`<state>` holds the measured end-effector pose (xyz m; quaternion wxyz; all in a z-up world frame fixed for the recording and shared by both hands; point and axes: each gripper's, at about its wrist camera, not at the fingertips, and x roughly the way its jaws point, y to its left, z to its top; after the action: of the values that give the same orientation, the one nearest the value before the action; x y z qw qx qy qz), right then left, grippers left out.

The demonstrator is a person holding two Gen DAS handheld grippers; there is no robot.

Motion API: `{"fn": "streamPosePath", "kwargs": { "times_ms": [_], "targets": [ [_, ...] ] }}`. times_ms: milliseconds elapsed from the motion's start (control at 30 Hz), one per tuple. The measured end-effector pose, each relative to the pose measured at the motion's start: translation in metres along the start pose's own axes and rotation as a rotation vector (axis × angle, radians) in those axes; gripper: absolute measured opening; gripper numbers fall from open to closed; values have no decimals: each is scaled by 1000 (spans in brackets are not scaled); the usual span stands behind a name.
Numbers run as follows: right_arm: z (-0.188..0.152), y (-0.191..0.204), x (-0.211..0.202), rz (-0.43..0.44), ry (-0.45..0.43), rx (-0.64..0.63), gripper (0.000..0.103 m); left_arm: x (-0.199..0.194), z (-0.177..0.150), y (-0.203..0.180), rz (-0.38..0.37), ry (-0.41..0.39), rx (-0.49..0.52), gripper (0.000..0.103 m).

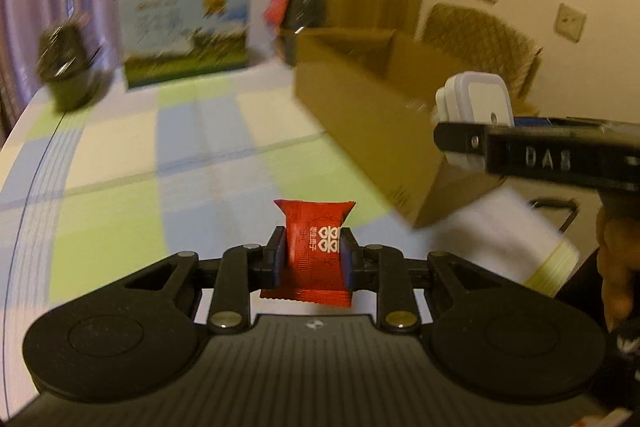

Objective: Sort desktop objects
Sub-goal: 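Open both tools over the cardboard box to drop the night light and candy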

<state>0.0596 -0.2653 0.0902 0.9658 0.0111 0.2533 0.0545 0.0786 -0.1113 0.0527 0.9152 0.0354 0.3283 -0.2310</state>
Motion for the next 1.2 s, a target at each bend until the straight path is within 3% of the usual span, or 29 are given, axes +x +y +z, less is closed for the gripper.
{"fn": "streamPosePath", "kwargs": {
  "times_ms": [333, 633, 667, 733, 900, 1000, 1200],
  "targets": [
    [58, -91, 14, -89, -35, 9, 62, 40, 94, -76, -108, -81, 65, 22],
    [64, -140, 36, -92, -11, 68, 62, 108, 121, -103, -154, -33, 80, 23],
    [64, -142, 39, -93, -6, 68, 62, 114, 121, -103, -150, -24, 81, 25],
    [63, -146, 45, -90, 2, 75, 62, 119, 119, -99, -139, -16, 68, 50],
    [60, -153, 55, -77, 16, 97, 62, 116, 113, -83, -107, -27, 43, 52],
    [59, -153, 62, -59, 31, 109, 62, 109, 110, -75, -81, -44, 31, 64],
    [62, -147, 86, 2, 86, 130, 62, 97, 104, -71, -73, -58, 26, 71]
  ]
}}
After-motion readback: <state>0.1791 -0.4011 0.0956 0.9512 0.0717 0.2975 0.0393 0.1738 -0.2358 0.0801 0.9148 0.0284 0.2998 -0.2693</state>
